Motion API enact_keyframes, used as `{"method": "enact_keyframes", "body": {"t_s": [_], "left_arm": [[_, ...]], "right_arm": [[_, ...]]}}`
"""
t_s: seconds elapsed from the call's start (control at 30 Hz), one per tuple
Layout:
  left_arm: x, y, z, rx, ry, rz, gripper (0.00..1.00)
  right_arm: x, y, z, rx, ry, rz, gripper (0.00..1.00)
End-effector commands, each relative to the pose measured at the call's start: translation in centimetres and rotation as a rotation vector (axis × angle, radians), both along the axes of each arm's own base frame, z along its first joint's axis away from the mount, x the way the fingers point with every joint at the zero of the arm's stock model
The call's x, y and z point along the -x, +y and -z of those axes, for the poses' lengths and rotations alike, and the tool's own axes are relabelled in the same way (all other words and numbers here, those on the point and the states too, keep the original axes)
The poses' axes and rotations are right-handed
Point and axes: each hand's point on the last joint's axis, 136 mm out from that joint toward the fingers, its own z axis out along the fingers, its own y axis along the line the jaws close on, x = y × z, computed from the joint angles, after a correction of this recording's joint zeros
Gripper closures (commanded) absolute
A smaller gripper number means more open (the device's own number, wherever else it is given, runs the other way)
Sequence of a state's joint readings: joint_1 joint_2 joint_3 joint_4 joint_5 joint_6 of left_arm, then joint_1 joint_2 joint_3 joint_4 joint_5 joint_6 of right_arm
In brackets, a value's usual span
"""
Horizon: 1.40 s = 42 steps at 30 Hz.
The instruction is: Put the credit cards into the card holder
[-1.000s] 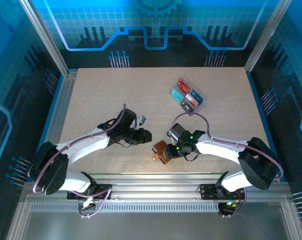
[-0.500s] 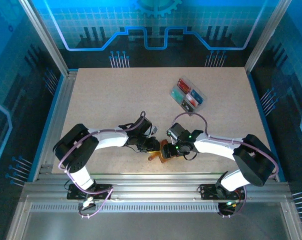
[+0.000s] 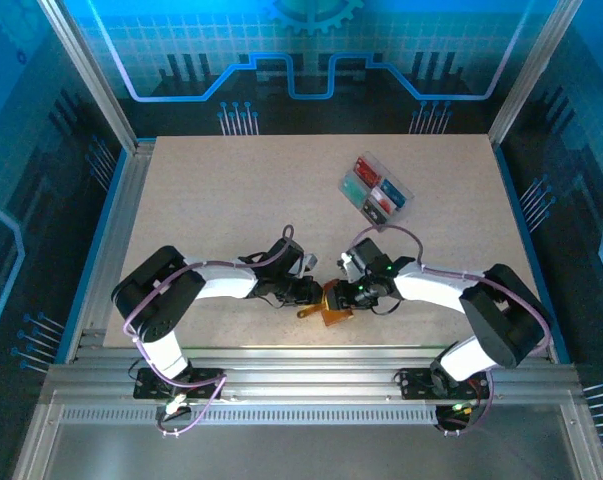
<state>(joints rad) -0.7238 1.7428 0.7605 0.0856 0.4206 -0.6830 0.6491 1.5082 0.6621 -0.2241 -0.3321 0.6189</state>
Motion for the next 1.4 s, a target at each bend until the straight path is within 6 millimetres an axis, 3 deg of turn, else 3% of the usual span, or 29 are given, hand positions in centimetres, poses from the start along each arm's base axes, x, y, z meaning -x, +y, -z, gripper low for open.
{"method": "enact_keyframes", "body": {"t_s": [0.0, 0.07, 0.13, 0.3, 0.4, 0.53, 0.67, 0.7, 0.8, 0.87, 0.97, 1.03, 1.1, 1.17, 1.27, 1.37], "left_arm": [[3.4, 3.7, 6.1, -0.195, 0.147, -0.043, 0.78], [3.3, 3.3, 5.5, -0.162, 0.144, -0.04, 0.77], [2.9, 3.3, 4.7, -0.12, 0.137, -0.057, 0.76], [1.6, 5.6, 2.6, -0.07, 0.103, -0.151, 0.7], [1.3, 7.2, 1.4, -0.107, 0.058, -0.18, 0.69], [1.3, 8.4, 0.0, -0.132, 0.019, -0.202, 0.67], [1.3, 9.7, -1.2, -0.129, 0.0, -0.243, 0.65], [1.3, 10.1, -1.5, -0.13, -0.006, -0.252, 0.64], [1.3, 11.1, -2.4, -0.128, -0.024, -0.278, 0.63], [1.3, 11.6, -2.9, -0.125, -0.035, -0.295, 0.63], [1.3, 12.1, -3.7, -0.119, -0.052, -0.306, 0.62], [1.2, 12.0, -4.0, -0.117, -0.06, -0.292, 0.61], [1.1, 11.4, -4.5, -0.098, -0.068, -0.258, 0.59], [1.0, 10.3, -4.8, -0.086, -0.073, -0.216, 0.59], [0.6, 8.1, -5.0, -0.089, -0.092, -0.148, 0.58], [0.0, 5.3, -5.0, -0.098, -0.101, -0.082, 0.57]], "right_arm": [[0.5, 3.5, -2.7, -0.21, -0.019, -0.088, 0.76], [0.0, 2.5, -3.7, -0.189, -0.061, -0.057, 0.98], [-1.4, -0.4, -4.5, -0.058, -0.151, 0.026, 1.0], [-3.2, -11.3, -7.1, 0.53, -0.341, 0.207, 1.0], [-3.6, -13.8, -9.7, 0.774, -0.45, 0.236, 1.0], [-4.0, -13.3, -10.4, 1.027, -0.508, 0.191, 1.0], [-4.3, -10.0, -8.7, 1.163, -0.52, 0.104, 0.99], [-4.4, -8.8, -8.1, 1.156, -0.518, 0.085, 0.9], [-4.0, -3.8, -5.4, 1.019, -0.47, -0.008, 0.66], [-3.5, 0.4, -4.1, 0.824, -0.436, -0.073, 0.52], [-2.9, 4.3, -5.3, 0.588, -0.423, -0.132, 0.35], [-2.5, 5.1, -6.8, 0.471, -0.414, -0.15, 0.31], [-2.7, 4.1, -8.4, 0.406, -0.416, -0.128, 0.3], [-3.4, 1.3, -9.0, 0.394, -0.398, -0.069, 0.35], [-4.3, -3.7, -8.8, 0.443, -0.362, 0.035, 0.51], [-4.7, -6.9, -8.2, 0.447, -0.329, 0.107, 0.53]]}}
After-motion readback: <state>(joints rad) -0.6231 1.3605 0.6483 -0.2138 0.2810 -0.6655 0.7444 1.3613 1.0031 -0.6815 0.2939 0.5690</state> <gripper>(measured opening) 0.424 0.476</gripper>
